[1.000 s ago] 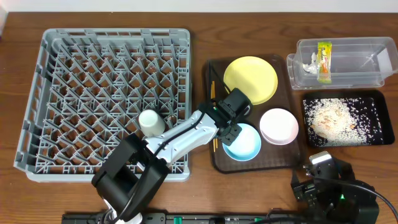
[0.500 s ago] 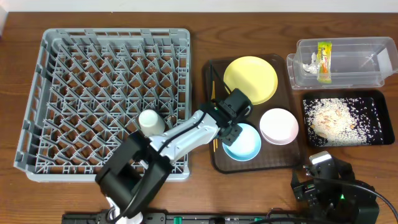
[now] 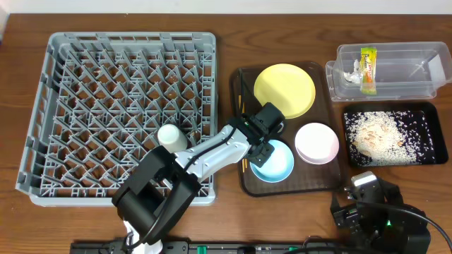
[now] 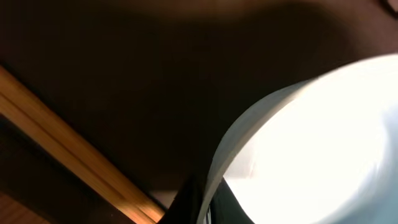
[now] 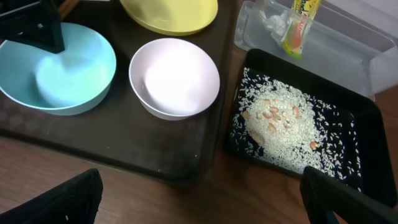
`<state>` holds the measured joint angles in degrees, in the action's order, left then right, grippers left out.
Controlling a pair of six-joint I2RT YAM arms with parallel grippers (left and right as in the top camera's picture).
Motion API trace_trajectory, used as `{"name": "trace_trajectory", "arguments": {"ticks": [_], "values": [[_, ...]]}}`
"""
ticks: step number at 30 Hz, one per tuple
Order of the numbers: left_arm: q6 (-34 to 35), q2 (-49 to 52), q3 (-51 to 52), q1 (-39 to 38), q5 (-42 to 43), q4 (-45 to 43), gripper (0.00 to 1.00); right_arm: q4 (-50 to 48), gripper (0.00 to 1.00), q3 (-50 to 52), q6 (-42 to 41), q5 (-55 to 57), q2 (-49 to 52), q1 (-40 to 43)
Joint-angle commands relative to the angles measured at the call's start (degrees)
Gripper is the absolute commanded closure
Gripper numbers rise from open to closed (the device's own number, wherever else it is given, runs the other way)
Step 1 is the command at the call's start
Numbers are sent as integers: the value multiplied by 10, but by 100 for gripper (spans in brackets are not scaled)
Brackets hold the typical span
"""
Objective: Sort waste into correct bins and load items into the dishwasher
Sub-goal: 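Lift the light-blue bowl and carry it left into the dish rack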
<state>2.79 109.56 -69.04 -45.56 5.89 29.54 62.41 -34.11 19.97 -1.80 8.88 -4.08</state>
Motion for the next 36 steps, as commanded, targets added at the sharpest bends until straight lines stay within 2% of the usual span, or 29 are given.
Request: {"name": "trace_trajectory", "arguments": {"ticks": [1,7,19,23,30,36], "values": [[-4,-7,-8,-2,-3,2,94,2,1,2,4,-6,0,4],[-4,-42,-16,-1,-17,8,94,2,1,2,4,-6,0,4],[21,-174,-17,-1,-136,38,94,2,1,2,4,-6,0,4],[43,-237,-17,-1,-239,45,94,2,1,2,4,-6,0,4],[49,-334,-17,-1,-518,46,94,2,1,2,4,-6,0,4],[-8,-341,-17,0,-734,7,94,2,1,2,4,-6,0,4]]}}
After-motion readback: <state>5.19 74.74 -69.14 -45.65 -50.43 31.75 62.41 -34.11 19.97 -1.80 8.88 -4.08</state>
